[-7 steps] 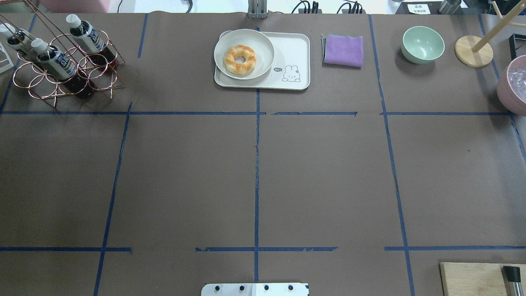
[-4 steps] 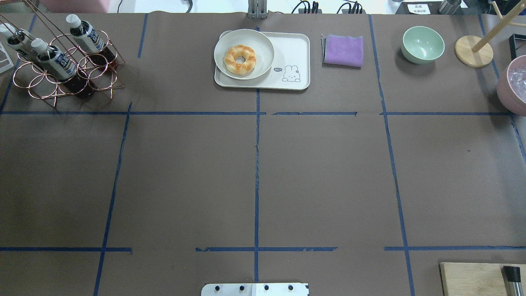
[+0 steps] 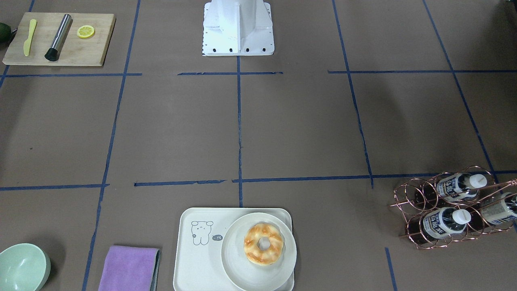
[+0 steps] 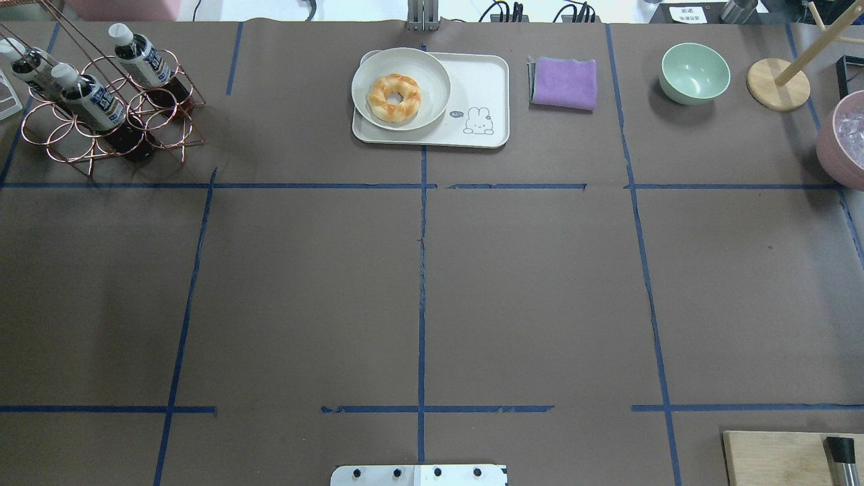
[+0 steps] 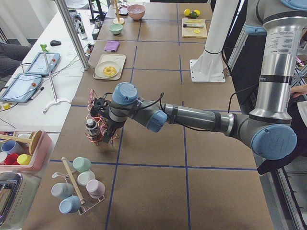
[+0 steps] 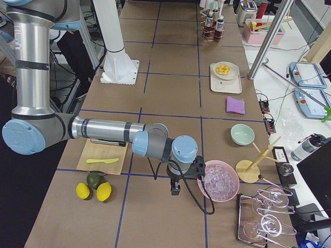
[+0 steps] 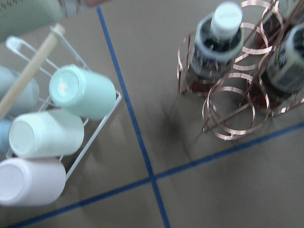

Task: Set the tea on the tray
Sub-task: 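Lower the left gripper into the copper rack and grasp a tea bottle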

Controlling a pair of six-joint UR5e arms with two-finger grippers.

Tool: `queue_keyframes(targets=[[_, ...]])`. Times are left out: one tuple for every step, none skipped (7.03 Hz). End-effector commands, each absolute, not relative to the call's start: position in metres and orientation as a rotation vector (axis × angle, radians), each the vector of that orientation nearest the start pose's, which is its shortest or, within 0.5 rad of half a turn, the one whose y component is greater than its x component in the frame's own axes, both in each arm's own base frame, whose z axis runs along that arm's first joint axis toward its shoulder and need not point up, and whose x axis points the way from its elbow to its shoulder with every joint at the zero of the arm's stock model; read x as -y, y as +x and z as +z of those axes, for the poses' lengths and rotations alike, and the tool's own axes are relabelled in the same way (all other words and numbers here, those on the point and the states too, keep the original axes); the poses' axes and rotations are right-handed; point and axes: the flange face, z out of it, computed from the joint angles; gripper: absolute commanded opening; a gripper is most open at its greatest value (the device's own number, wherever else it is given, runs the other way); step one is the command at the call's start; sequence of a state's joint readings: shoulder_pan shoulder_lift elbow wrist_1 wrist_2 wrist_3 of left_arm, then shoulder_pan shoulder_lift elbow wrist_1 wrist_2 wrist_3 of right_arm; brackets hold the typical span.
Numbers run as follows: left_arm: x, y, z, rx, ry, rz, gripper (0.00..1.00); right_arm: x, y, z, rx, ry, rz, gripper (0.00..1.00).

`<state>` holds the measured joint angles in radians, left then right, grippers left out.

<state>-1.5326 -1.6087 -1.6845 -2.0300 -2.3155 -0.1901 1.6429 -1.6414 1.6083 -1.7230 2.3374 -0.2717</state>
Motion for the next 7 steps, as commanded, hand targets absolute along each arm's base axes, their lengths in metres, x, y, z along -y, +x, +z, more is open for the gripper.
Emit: queue_keyframes(targets=[[0.530, -0.002, 0.504, -0.892, 0.520, -0.037, 1.00, 0.441, 0.095, 0.688, 0.796, -0.041, -0.115, 1.00], [0.536, 0.017, 0.476, -0.917, 0.527, -0.153, 1.00, 0.441, 0.095, 0.687, 0.797, -0.040, -0.115, 1.00], [0.532, 0.060, 0.447, -0.891, 0.559, -0.218, 1.00, 0.441, 0.095, 0.687, 0.797, -0.040, -0.115, 1.00], [0.532, 0.082, 0.435, -0.841, 0.613, -0.243, 1.00, 0.441, 0.095, 0.687, 0.797, -0.041, -0.115, 1.00], [0.534, 0.103, 0.429, -0.786, 0.665, -0.265, 1.00, 0.441, 0.095, 0.687, 0.801, -0.042, -0.112, 1.00], [0.532, 0.127, 0.430, -0.763, 0.676, -0.290, 1.00, 0.441, 0.093, 0.687, 0.823, -0.039, -0.109, 1.00], [0.529, 0.148, 0.432, -0.748, 0.681, -0.332, 1.00, 0.441, 0.093, 0.687, 0.828, -0.040, -0.108, 1.00]])
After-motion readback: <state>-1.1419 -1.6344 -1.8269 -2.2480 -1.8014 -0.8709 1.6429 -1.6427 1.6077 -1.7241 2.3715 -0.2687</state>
